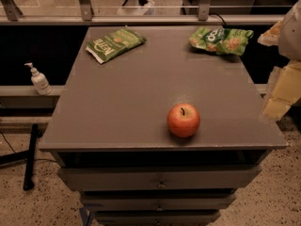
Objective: Move green jalapeno chip bag near green rice chip bag
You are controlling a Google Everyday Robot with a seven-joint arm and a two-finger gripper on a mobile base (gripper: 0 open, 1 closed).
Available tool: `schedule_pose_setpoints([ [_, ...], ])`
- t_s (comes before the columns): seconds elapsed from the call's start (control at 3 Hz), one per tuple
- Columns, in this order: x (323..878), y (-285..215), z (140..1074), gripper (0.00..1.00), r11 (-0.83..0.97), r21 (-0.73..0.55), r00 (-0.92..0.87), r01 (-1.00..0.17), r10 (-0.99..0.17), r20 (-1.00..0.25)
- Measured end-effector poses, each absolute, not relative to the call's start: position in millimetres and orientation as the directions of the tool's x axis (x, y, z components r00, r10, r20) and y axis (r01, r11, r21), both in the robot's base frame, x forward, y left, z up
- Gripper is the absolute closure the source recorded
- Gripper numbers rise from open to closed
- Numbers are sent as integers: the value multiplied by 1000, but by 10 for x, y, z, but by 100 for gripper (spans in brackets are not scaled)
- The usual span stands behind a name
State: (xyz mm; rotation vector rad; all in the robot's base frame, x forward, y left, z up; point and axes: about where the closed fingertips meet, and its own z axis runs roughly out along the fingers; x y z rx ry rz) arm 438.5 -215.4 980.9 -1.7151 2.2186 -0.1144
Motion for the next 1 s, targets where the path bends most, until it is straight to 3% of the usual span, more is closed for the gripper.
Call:
schedule_pose_setpoints([
  [0.33, 4385, -2154, 9809, 0, 271, -264, -218, -926, -953, -211],
  [1.0, 4930, -1731, 9611, 0, 304, -242, -175, -921, -880, -442],
])
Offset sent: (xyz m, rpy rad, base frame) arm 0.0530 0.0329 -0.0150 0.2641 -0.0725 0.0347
